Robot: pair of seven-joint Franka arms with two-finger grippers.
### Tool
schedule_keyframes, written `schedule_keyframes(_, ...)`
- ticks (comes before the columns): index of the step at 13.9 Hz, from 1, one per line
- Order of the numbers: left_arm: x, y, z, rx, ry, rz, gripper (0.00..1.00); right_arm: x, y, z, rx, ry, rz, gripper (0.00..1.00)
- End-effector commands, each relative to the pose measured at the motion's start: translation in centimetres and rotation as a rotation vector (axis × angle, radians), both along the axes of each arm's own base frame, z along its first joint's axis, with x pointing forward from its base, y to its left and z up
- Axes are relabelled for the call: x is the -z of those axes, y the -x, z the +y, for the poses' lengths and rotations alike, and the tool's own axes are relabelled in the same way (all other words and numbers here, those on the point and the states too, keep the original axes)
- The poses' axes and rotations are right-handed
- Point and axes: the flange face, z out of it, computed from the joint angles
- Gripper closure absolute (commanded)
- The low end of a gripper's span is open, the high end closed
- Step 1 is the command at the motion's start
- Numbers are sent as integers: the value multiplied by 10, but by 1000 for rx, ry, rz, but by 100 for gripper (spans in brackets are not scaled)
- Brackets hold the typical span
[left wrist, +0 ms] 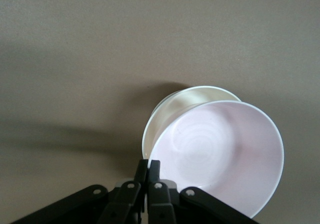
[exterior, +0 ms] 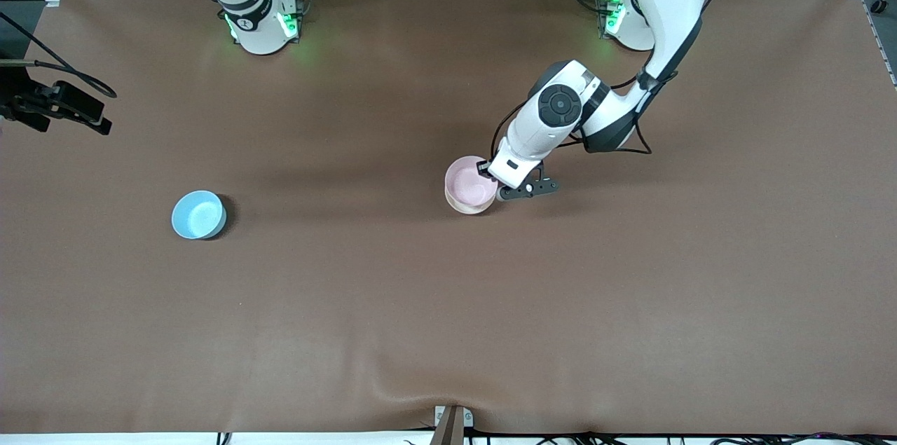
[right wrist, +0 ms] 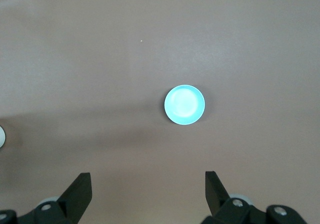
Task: Stack pink and blue bowls on white bowl
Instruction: 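Open the left gripper to release the pink bowl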
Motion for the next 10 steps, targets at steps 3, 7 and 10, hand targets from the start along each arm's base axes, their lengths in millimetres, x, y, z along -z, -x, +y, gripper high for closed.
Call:
schedule_keyframes(3,6,-2,-5,-9,-3,-9,100,0,-3,-4,5,-3,-1,0)
schedule_keyframes(7,12,-3,-4,-15,-3,-2,83,-1,-3,-6,8,-2,-7,0)
schedule_keyframes(10,-2,-15,-1,-99,5,-7,0,2,-6,-16,25,-3,-6,0)
